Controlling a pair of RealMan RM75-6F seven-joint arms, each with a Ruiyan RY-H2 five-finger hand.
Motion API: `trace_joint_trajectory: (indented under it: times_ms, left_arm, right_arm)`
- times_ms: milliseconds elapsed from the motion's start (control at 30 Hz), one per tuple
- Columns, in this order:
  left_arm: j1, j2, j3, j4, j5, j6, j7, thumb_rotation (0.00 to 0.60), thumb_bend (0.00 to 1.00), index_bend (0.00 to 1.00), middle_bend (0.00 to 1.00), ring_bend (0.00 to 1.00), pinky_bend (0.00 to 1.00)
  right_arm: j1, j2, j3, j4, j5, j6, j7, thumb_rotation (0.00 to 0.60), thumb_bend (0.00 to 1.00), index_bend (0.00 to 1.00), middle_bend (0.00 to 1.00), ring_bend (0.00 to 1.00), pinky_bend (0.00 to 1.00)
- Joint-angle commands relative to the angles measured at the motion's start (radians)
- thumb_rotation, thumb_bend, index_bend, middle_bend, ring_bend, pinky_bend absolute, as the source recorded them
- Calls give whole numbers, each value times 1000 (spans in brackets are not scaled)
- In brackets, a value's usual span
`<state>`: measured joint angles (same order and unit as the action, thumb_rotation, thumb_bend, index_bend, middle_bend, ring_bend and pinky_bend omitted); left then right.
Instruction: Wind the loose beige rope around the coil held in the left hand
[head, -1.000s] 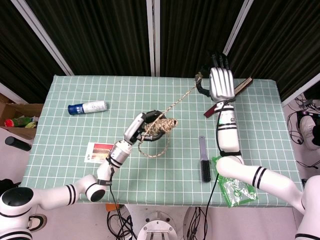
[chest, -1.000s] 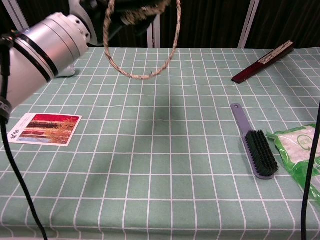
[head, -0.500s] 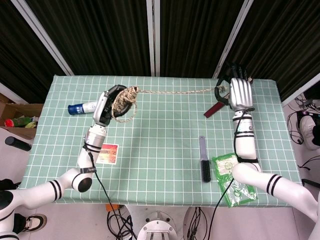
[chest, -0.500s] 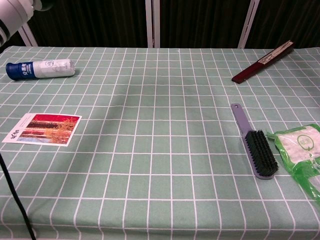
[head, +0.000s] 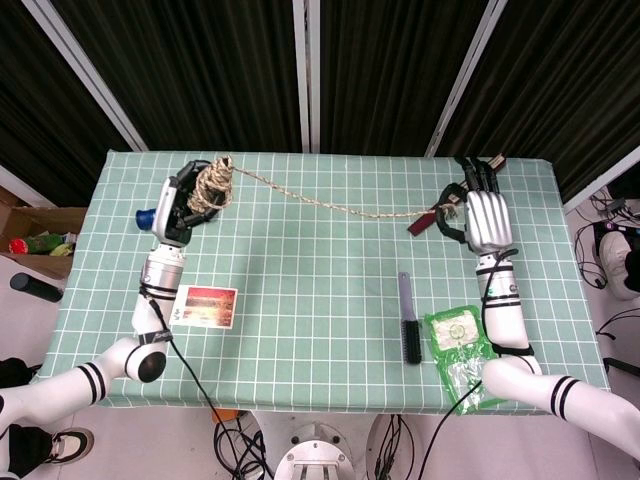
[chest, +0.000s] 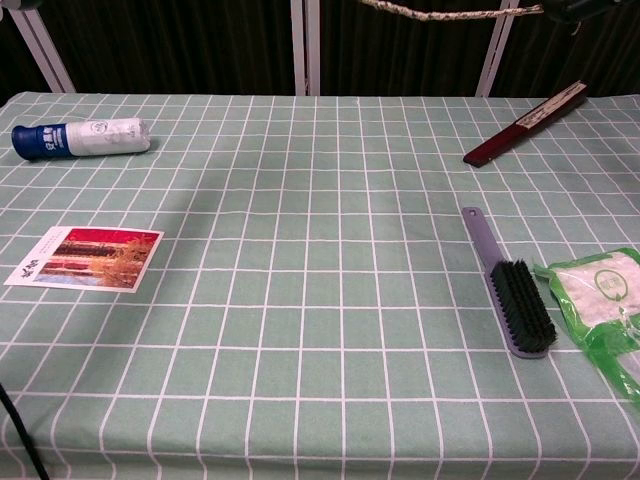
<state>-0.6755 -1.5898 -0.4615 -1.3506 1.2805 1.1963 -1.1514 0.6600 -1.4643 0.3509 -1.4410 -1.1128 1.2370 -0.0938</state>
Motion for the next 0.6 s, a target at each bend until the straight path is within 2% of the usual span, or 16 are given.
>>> trace_joint_trajectory:
  times_ms: [33, 133, 367, 600]
  left_arm:
    - [4, -1, -8, -12, -26, -5, 28, 600, 456, 771, 772, 704, 826]
    - [5, -9, -20, -15, -69, -11, 80, 600, 456, 771, 772, 704, 827]
    - [-2, -53, -74, -6, -211, 14, 290, 600, 456, 771, 772, 704, 826]
    - [1, -76, -122, 8, -292, 10, 350, 600, 457, 771, 773, 704, 827]
  right_arm:
    - [-19, 5, -31, -22, -55, 28, 6, 600, 522, 1000, 119, 0, 0]
    - [-27, 9, -52, -34, -99, 40, 7, 600, 523, 1000, 119, 0, 0]
    - [-54, 40, -101, -118, -211, 77, 7, 600, 524, 1000, 119, 0, 0]
    - [-71, 84, -146, -221, -289, 80, -36, 600, 524, 1000, 120, 0, 0]
